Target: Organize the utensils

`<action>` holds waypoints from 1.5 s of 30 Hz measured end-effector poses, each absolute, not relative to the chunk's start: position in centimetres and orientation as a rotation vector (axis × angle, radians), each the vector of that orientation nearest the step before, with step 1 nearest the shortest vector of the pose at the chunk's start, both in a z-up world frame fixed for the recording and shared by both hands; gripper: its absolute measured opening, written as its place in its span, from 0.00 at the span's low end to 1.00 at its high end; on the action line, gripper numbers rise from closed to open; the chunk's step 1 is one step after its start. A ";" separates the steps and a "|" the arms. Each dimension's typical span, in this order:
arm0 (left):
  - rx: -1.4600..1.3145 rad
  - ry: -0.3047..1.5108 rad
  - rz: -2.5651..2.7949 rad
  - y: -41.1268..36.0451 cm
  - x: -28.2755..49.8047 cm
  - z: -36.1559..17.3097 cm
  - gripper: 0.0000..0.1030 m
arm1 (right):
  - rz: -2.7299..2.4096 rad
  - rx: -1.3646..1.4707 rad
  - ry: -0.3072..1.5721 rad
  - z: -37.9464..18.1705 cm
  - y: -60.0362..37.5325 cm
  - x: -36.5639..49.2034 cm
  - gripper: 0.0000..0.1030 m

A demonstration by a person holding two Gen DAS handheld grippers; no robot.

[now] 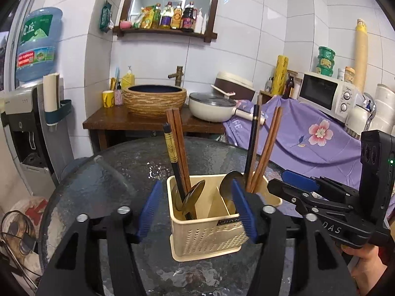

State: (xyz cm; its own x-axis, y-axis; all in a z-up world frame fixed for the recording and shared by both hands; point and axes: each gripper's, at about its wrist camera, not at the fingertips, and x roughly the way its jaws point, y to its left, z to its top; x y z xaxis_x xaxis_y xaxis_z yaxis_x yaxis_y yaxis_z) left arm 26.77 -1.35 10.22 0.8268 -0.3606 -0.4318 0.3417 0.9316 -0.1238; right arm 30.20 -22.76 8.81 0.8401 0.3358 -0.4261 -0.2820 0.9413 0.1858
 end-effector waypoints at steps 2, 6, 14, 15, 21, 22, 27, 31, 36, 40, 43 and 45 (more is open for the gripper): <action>-0.045 0.432 -0.365 -0.9 25.3 10.5 0.75 | 0.323 0.121 0.450 9.2 -23.0 28.7 0.51; -0.074 0.347 -0.330 0.2 21.9 10.5 0.93 | 0.305 0.109 0.398 9.7 -23.3 25.5 0.71; -0.009 0.306 -0.273 0.5 15.9 8.0 0.94 | 0.267 0.044 0.265 9.0 -22.5 17.2 0.94; 0.008 0.300 -0.260 0.5 14.8 7.4 0.94 | 0.256 0.022 0.249 8.7 -22.2 16.2 0.94; 0.029 0.260 -0.200 0.9 9.7 4.3 0.94 | 0.240 0.005 0.199 5.9 -21.1 10.0 0.94; 0.008 0.258 -0.201 1.1 8.8 3.9 0.94 | 0.240 0.013 0.194 5.6 -21.1 9.5 0.94; -0.025 0.238 -0.186 1.5 5.1 2.6 0.94 | 0.216 0.018 0.157 4.1 -20.7 5.6 0.94; -0.014 0.219 -0.192 1.6 3.3 2.1 0.94 | 0.220 0.018 0.154 3.0 -20.2 3.3 0.94; -0.065 0.198 -0.194 2.3 2.1 1.4 0.94 | 0.221 0.054 0.164 1.7 -20.2 1.7 0.94; -0.070 0.198 -0.172 2.6 1.9 0.9 0.94 | 0.204 0.042 0.158 1.0 -20.6 0.7 0.94; -0.061 0.198 -0.170 2.6 1.5 0.6 0.94 | 0.200 0.021 0.171 0.6 -20.6 0.3 0.94; -0.053 0.183 -0.160 2.5 1.0 0.5 0.94 | 0.199 0.025 0.177 0.4 -20.8 0.2 0.94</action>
